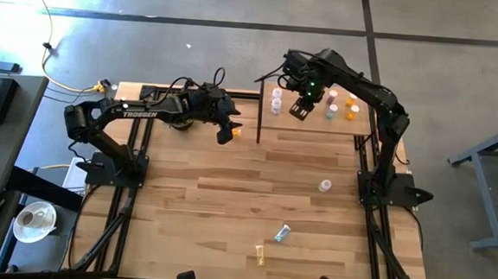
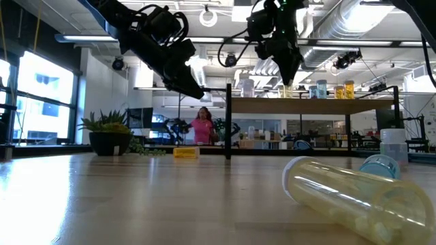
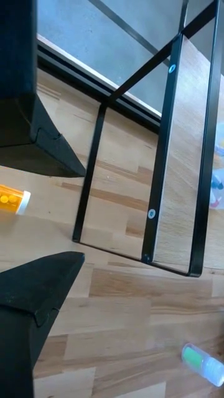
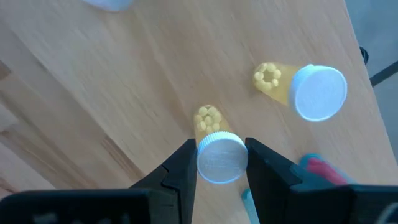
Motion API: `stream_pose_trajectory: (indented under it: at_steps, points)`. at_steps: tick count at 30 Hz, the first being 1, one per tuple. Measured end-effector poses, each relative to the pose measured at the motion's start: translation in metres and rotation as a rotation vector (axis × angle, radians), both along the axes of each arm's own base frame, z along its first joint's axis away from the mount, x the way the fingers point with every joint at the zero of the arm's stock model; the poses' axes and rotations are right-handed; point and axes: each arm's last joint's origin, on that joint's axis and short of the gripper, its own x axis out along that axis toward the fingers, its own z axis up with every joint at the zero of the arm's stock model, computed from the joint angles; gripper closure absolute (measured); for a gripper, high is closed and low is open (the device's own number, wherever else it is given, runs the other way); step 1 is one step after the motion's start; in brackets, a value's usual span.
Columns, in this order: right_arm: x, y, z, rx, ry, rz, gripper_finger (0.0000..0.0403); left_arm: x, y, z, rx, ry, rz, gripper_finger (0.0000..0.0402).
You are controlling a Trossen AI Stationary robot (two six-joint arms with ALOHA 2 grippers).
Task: Pick and place medicine bottles onto shelf by color
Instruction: Put the right yellow pill bottle aligned with the other yellow pill bottle on the shelf
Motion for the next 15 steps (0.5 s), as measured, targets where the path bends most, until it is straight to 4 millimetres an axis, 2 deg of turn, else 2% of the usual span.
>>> stream_pose_trajectory:
  at_steps: [9, 15]
  points:
    - [0.0001, 0.0001, 0.0, 0.0, 0.0, 0.001, 0.0296, 0.0, 0.0, 0.0001, 0.0, 0.0, 0.0, 0.0204]
    - [0.0001, 0.0001, -0.0001, 0.0, 0.002, 0.014, 0.0276, 0.0001, 0.0, 0.0001, 0.0, -0.001, 0.0, 0.0204]
